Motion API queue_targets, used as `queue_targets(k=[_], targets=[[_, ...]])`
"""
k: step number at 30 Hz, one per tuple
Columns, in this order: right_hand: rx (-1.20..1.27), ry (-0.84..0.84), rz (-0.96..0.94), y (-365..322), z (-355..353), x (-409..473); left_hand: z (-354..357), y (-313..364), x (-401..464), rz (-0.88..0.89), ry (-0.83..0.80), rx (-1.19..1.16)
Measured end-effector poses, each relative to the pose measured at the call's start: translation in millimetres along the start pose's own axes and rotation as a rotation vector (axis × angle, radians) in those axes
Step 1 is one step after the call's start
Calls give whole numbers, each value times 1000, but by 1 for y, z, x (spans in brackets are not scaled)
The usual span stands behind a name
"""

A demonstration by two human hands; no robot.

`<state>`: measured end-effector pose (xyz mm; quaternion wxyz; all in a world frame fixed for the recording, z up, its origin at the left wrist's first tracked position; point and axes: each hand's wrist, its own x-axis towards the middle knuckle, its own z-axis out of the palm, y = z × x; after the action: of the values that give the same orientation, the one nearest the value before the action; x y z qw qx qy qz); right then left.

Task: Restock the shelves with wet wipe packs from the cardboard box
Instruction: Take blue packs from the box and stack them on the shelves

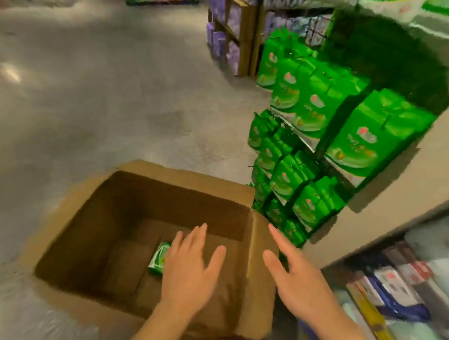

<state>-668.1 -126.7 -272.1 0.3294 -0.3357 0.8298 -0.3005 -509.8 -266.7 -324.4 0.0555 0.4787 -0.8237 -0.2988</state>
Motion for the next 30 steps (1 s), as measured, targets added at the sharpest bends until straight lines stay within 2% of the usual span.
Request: queue_targets(k=[6, 11, 15, 23, 26, 30], targets=[[-160, -156, -112, -44, 75, 47, -44, -108, 21, -262, -43, -62], [-235, -251, -128, -70, 139, 87, -64, -164, 42, -338, -60, -105], [-286, -310, -25, -76, 193, 125, -62, -204, 69, -381, -104, -121], [-509, -394, 149, -13, 325, 205, -45, -260, 126, -360, -197, -140], [-572, -422, 214, 14, 371, 233, -40, -275, 139, -353, -180, -166], [-708, -418, 156, 36, 411, 268, -35, -291, 147, -369, -209, -192]])
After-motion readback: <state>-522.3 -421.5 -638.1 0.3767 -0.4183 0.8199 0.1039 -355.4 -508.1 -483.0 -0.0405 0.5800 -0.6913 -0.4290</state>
